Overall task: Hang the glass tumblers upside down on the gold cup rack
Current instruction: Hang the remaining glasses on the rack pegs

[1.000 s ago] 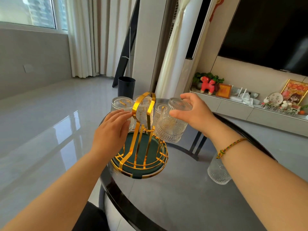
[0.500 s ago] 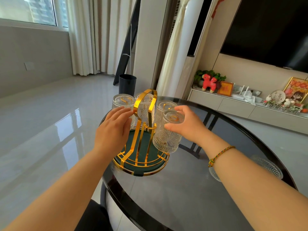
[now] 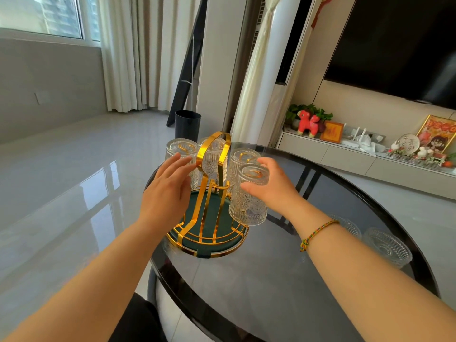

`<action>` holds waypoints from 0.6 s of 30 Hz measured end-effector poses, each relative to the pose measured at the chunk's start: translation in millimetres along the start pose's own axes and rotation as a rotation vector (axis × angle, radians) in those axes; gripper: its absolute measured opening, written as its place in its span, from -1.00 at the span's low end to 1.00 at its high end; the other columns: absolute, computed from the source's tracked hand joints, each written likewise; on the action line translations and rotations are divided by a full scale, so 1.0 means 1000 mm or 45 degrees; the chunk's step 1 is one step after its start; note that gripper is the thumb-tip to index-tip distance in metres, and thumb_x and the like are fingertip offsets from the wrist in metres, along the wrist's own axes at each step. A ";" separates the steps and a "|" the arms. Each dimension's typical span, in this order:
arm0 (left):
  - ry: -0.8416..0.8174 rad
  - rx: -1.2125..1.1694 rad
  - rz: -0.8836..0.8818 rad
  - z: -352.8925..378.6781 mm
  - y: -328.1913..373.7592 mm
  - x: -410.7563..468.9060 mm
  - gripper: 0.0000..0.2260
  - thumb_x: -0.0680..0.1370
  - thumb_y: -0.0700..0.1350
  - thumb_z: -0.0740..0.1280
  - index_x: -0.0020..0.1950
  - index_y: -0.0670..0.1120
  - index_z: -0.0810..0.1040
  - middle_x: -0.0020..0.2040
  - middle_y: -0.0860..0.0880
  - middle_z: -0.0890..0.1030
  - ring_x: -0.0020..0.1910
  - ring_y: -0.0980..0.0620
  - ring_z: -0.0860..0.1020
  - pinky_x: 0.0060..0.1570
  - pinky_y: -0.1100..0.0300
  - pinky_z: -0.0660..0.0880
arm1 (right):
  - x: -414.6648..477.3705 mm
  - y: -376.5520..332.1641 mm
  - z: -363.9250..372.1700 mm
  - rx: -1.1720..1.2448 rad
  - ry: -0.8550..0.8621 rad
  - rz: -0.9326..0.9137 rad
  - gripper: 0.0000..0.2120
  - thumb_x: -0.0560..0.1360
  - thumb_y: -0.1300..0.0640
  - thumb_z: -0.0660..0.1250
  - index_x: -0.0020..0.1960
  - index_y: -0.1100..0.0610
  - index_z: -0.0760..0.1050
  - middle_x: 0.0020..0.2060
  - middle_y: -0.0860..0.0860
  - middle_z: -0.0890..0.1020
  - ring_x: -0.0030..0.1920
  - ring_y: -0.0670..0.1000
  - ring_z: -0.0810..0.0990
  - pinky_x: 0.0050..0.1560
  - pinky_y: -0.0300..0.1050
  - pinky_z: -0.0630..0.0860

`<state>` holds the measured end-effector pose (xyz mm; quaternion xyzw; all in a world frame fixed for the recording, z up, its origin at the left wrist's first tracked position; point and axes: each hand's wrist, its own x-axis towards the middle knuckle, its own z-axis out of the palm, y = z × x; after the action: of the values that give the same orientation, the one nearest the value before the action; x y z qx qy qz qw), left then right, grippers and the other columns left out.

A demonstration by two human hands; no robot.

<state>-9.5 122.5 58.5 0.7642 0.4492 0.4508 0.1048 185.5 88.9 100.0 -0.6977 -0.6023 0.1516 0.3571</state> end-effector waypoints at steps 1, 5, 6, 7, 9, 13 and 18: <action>-0.007 -0.003 -0.014 -0.001 0.001 -0.001 -0.71 0.56 -0.22 0.12 0.27 -0.12 0.42 0.35 -0.13 0.43 0.43 -0.10 0.21 0.32 -0.07 0.26 | -0.001 -0.001 0.000 0.001 0.002 0.000 -0.35 0.34 0.05 0.40 0.33 0.07 0.17 0.34 0.10 0.29 0.32 0.10 0.27 0.20 -0.08 0.26; -0.010 -0.015 -0.093 -0.008 0.006 -0.011 -0.70 0.55 -0.23 0.15 0.28 -0.12 0.40 0.41 -0.13 0.34 0.45 -0.10 0.16 0.36 -0.07 0.20 | -0.009 -0.001 -0.004 0.033 0.046 0.009 -0.33 0.34 0.05 0.40 0.34 0.07 0.16 0.35 0.11 0.26 0.35 0.10 0.23 0.26 -0.04 0.25; 0.000 -0.018 -0.097 -0.010 0.008 -0.016 -0.70 0.54 -0.24 0.18 0.27 -0.12 0.40 0.41 -0.13 0.34 0.45 -0.12 0.16 0.36 -0.07 0.19 | -0.013 0.001 -0.005 0.058 0.067 0.012 -0.34 0.34 0.06 0.40 0.34 0.07 0.16 0.36 0.11 0.26 0.35 0.10 0.22 0.26 -0.03 0.24; 0.014 -0.020 -0.087 -0.011 0.010 -0.023 -0.71 0.53 -0.25 0.20 0.25 -0.14 0.42 0.39 -0.15 0.35 0.44 -0.15 0.19 0.34 -0.08 0.19 | -0.018 0.003 -0.006 0.089 0.099 0.014 -0.34 0.34 0.06 0.39 0.34 0.07 0.16 0.36 0.10 0.25 0.36 0.10 0.21 0.27 -0.03 0.24; 0.038 -0.029 -0.072 -0.012 0.012 -0.037 -0.72 0.50 -0.30 0.25 0.20 -0.18 0.47 0.33 -0.21 0.42 0.38 -0.24 0.27 0.28 -0.10 0.22 | -0.030 0.009 -0.007 0.099 0.193 -0.002 -0.37 0.35 0.06 0.38 0.33 0.06 0.17 0.36 0.09 0.24 0.36 0.09 0.19 0.25 -0.06 0.21; 0.020 0.021 0.098 -0.003 0.021 -0.067 -0.76 0.42 -0.29 0.26 0.06 -0.20 0.57 0.17 -0.28 0.55 0.20 -0.36 0.44 0.12 -0.18 0.33 | -0.067 0.029 -0.015 0.115 0.448 -0.012 -0.41 0.35 0.12 0.38 0.31 0.11 0.22 0.32 0.10 0.27 0.32 0.09 0.23 0.30 -0.04 0.22; -0.162 0.031 0.228 0.028 0.038 -0.092 -0.70 0.32 -0.41 0.42 0.01 -0.19 0.59 0.06 -0.22 0.63 0.11 -0.29 0.53 0.08 -0.18 0.37 | -0.121 0.068 -0.024 0.158 0.629 0.029 -0.46 0.33 0.22 0.40 0.25 0.13 0.28 0.18 -0.02 0.30 0.30 0.09 0.29 0.33 0.04 0.27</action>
<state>17.0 35.5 9.2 0.8296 0.3769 0.4034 0.0831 223.4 -34.7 44.0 -0.6970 -0.4785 0.0171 0.5338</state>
